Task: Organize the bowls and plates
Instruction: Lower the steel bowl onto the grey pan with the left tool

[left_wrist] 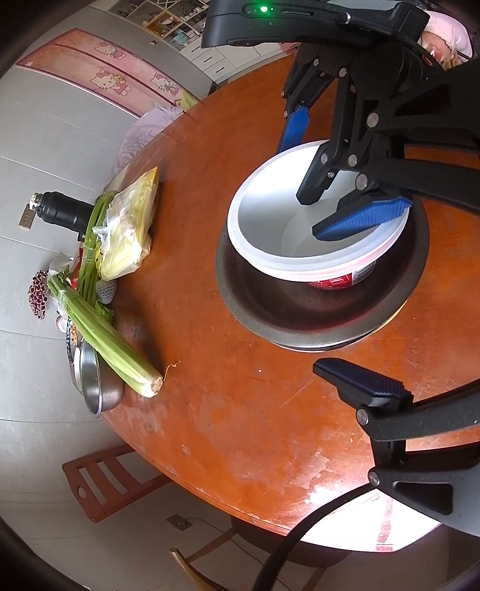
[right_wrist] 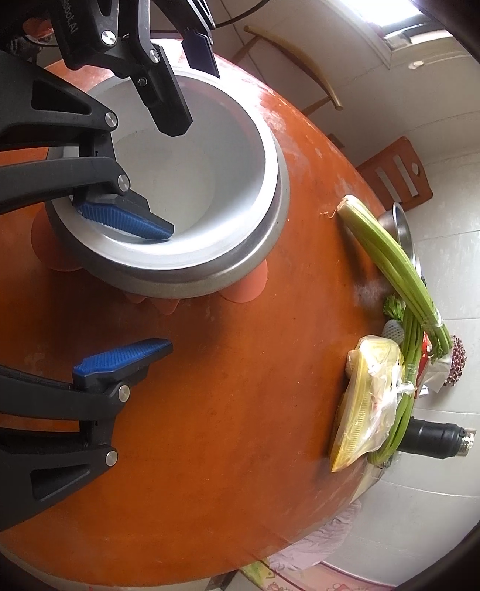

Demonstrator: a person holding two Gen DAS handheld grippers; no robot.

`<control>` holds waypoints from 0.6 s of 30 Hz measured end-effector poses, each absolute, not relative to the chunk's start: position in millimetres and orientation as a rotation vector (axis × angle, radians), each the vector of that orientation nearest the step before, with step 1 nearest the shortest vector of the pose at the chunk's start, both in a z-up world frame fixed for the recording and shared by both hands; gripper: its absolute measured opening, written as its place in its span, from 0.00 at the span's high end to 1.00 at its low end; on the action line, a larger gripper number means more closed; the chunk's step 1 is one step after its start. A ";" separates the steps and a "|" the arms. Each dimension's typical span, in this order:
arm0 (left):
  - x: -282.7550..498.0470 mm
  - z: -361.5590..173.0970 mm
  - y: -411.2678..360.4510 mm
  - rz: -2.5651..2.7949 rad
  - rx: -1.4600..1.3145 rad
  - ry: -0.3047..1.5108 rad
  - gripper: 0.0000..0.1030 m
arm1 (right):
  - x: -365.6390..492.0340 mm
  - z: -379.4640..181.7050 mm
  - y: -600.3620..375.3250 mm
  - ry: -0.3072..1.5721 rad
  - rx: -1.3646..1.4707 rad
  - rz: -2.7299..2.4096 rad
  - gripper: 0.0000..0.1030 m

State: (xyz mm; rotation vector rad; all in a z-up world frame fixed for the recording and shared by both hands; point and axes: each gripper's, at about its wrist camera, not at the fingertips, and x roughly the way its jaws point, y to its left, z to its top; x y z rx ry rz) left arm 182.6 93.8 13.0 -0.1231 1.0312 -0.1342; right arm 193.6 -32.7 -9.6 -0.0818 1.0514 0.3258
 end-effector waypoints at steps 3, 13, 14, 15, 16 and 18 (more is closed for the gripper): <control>178.9 17.6 94.5 -0.140 -0.131 1.011 0.36 | 192.5 -9.4 -32.6 1.046 -0.088 0.321 0.43; 167.0 33.2 98.2 -0.134 -0.148 0.958 0.34 | 180.5 4.4 -30.5 0.987 -0.100 0.355 0.41; 165.8 34.3 98.8 -0.133 -0.150 0.954 0.34 | 179.7 4.6 -30.5 0.988 -0.099 0.354 0.41; 165.1 35.2 99.2 -0.131 -0.152 0.951 0.34 | 180.0 4.2 -30.4 0.990 -0.099 0.353 0.41; 163.9 36.1 99.6 -0.130 -0.153 0.948 0.34 | 180.3 3.8 -30.4 0.991 -0.099 0.351 0.41; 161.1 38.5 100.8 -0.130 -0.159 0.936 0.34 | 180.8 3.2 -30.6 0.991 -0.101 0.348 0.41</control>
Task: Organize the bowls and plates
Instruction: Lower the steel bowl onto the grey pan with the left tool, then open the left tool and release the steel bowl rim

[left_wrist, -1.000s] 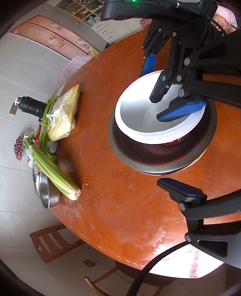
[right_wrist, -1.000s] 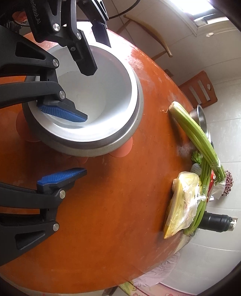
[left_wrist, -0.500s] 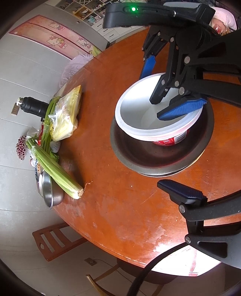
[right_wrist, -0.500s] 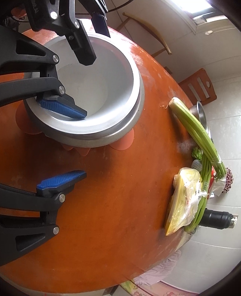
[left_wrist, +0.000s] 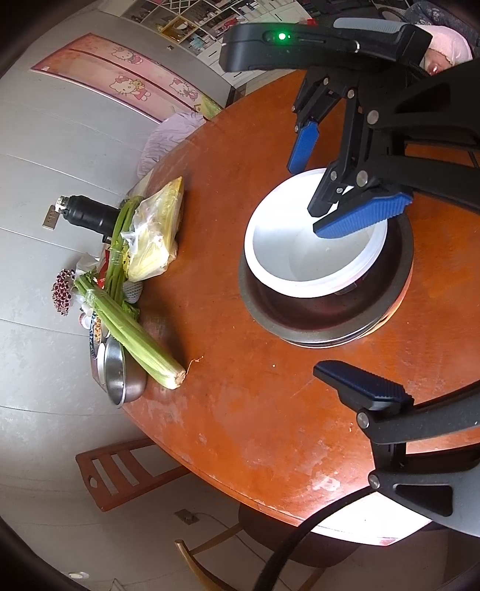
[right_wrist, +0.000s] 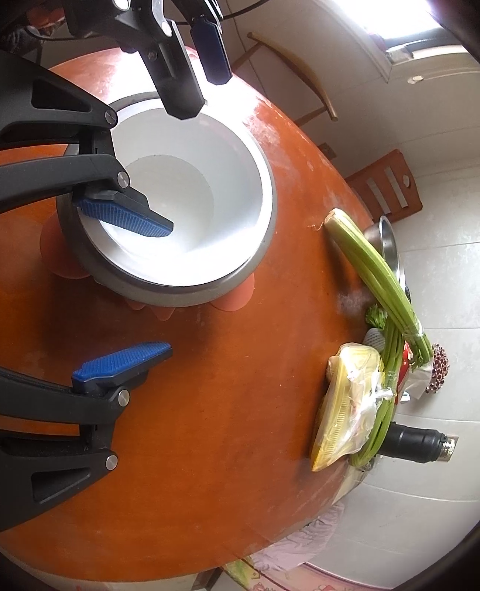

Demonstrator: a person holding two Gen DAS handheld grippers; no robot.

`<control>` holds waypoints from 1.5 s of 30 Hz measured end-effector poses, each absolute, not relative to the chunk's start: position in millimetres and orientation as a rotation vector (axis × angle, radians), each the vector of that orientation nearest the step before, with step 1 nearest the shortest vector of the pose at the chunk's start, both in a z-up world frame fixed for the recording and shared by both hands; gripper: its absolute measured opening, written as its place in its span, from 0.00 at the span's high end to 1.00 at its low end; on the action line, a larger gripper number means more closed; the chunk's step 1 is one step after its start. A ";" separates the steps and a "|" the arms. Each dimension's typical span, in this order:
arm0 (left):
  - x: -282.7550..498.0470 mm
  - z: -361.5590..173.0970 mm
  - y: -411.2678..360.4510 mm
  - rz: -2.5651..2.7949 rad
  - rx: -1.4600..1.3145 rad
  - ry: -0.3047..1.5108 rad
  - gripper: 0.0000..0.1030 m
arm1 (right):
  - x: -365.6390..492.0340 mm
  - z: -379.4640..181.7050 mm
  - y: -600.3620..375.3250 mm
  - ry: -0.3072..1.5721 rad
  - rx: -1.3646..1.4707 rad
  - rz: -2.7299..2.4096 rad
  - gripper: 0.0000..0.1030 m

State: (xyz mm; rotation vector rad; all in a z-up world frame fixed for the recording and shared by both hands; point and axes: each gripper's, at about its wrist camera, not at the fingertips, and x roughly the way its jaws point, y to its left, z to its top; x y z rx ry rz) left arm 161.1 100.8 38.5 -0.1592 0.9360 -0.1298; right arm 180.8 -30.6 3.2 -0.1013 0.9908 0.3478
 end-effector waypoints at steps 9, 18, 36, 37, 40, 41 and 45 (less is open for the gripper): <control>150.0 47.6 104.0 -0.081 -0.155 0.890 0.33 | 170.5 14.2 -32.0 0.952 -0.085 0.372 0.41; 128.8 57.8 101.3 -0.054 -0.148 0.830 0.32 | 144.3 41.5 -37.5 0.842 -0.079 0.387 0.39; 82.2 53.7 88.2 0.004 -0.130 0.787 0.31 | 83.1 63.0 -54.9 0.708 -0.069 0.385 0.28; 79.5 52.3 87.8 0.002 -0.131 0.791 0.31 | 81.5 62.0 -55.4 0.708 -0.076 0.382 0.28; 68.4 47.1 86.9 0.012 -0.128 0.780 0.31 | 70.0 60.0 -56.4 0.694 -0.093 0.382 0.27; 66.0 45.7 86.8 0.016 -0.128 0.776 0.31 | 67.5 58.8 -56.9 0.691 -0.098 0.383 0.27; 50.3 37.7 79.3 0.016 -0.084 0.764 0.30 | 52.3 54.1 -58.3 0.675 -0.115 0.377 0.27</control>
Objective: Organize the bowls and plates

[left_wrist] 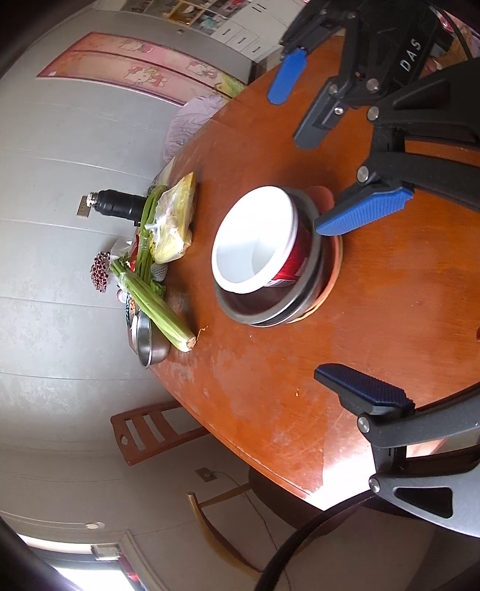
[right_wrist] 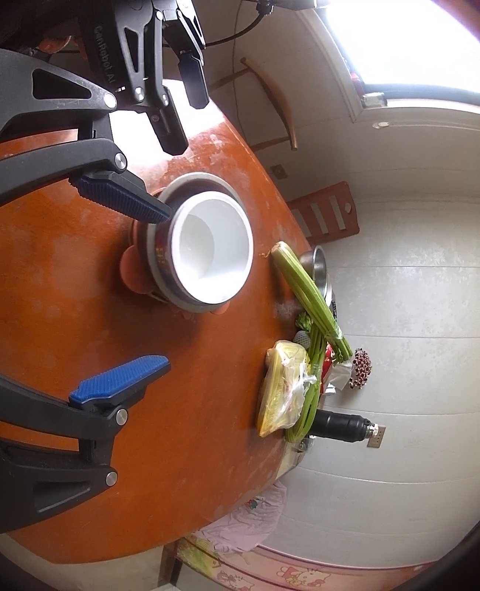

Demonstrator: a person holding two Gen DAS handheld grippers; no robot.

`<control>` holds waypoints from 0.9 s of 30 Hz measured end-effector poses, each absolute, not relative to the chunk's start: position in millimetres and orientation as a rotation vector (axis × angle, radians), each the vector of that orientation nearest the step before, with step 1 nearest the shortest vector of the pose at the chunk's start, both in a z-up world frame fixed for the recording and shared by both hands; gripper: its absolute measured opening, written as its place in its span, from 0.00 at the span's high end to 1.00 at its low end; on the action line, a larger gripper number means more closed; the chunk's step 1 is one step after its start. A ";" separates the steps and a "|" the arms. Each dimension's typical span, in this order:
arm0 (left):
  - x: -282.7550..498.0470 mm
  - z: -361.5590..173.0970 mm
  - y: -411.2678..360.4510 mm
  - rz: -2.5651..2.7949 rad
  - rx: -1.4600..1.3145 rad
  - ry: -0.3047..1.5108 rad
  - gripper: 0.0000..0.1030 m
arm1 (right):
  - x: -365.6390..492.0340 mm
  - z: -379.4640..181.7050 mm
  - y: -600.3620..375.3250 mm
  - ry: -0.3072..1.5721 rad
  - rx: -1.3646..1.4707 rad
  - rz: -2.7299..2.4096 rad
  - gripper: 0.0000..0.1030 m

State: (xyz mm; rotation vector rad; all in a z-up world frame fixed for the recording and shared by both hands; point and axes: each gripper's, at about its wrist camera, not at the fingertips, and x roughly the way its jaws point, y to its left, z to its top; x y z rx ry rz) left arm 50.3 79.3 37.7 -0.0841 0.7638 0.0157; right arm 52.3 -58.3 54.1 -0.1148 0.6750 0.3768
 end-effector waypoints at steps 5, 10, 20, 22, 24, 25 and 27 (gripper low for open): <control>36.4 26.8 78.7 -0.004 -0.108 0.777 0.29 | 40.5 44.8 -61.0 0.683 -0.123 0.363 0.27; 27.4 14.1 79.5 -0.003 -0.134 0.791 0.29 | 28.9 32.5 -64.5 0.698 -0.119 0.349 0.27; 22.3 1.4 73.5 0.011 -0.106 0.812 0.28 | 14.1 7.7 -68.3 0.741 -0.098 0.334 0.27; 22.6 -0.3 73.2 0.005 -0.106 0.817 0.28 | 12.6 4.7 -68.9 0.749 -0.100 0.331 0.27; 23.3 -2.5 72.4 0.009 -0.104 0.823 0.28 | 11.1 3.3 -70.2 0.749 -0.098 0.325 0.27; 23.6 -4.0 71.7 0.012 -0.102 0.827 0.28 | 10.8 3.2 -70.5 0.749 -0.096 0.325 0.27; 24.5 -5.7 71.7 0.016 -0.101 0.835 0.28 | 9.8 2.9 -71.3 0.748 -0.098 0.319 0.27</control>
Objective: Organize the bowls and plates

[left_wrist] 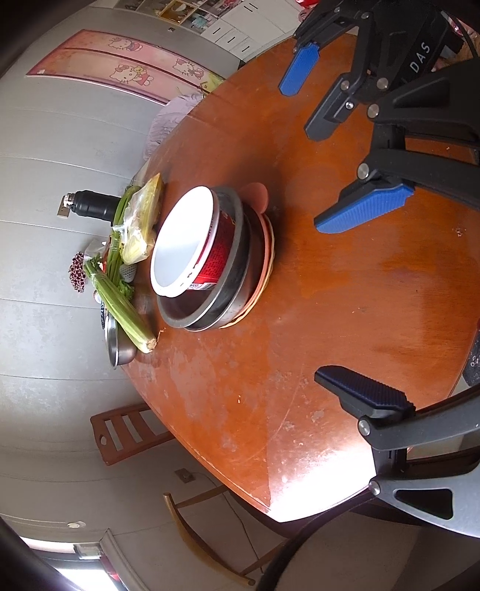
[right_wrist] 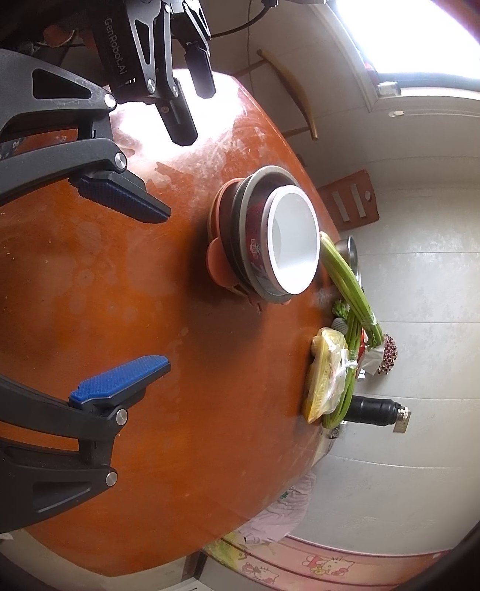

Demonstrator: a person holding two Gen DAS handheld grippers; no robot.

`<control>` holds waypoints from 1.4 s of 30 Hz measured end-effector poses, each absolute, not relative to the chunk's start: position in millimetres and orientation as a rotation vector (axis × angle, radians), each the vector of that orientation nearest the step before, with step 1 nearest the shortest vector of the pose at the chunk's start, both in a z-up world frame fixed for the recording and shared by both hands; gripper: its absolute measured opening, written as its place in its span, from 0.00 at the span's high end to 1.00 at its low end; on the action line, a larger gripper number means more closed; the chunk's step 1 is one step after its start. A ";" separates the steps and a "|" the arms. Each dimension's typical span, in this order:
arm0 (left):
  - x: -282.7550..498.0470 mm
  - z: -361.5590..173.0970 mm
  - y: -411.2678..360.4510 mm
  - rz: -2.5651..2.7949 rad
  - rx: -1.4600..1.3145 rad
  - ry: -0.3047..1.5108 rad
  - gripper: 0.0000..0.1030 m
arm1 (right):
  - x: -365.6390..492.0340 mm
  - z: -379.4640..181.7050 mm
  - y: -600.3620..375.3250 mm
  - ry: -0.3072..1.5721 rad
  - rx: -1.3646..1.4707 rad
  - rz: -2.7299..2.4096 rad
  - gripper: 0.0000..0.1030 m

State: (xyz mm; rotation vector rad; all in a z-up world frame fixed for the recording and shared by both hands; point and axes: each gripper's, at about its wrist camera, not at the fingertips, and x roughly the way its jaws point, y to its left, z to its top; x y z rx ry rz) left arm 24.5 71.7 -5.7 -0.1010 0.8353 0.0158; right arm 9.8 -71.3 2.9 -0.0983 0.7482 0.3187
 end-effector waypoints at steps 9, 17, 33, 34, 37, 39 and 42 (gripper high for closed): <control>22.2 -9.9 70.5 0.032 -0.089 0.844 0.28 | 8.3 -0.3 -74.9 0.759 -0.089 0.308 0.27; 19.0 -12.0 69.8 0.032 -0.080 0.847 0.28 | 5.9 0.4 -74.6 0.754 -0.091 0.299 0.27; 17.3 -12.4 71.0 0.032 -0.078 0.847 0.28 | 5.3 -0.8 -77.7 0.766 -0.081 0.279 0.27; 17.3 -12.5 71.0 0.033 -0.079 0.848 0.28 | 5.4 -0.3 -77.6 0.766 -0.082 0.278 0.27; 18.3 -13.4 71.2 0.039 -0.077 0.852 0.28 | 5.3 0.7 -78.2 0.763 -0.082 0.277 0.27; 19.1 -13.9 71.6 0.043 -0.074 0.853 0.28 | 5.2 0.7 -79.1 0.762 -0.083 0.274 0.27; 20.5 -14.7 72.4 0.045 -0.074 0.856 0.28 | 5.9 0.4 -80.5 0.766 -0.081 0.271 0.27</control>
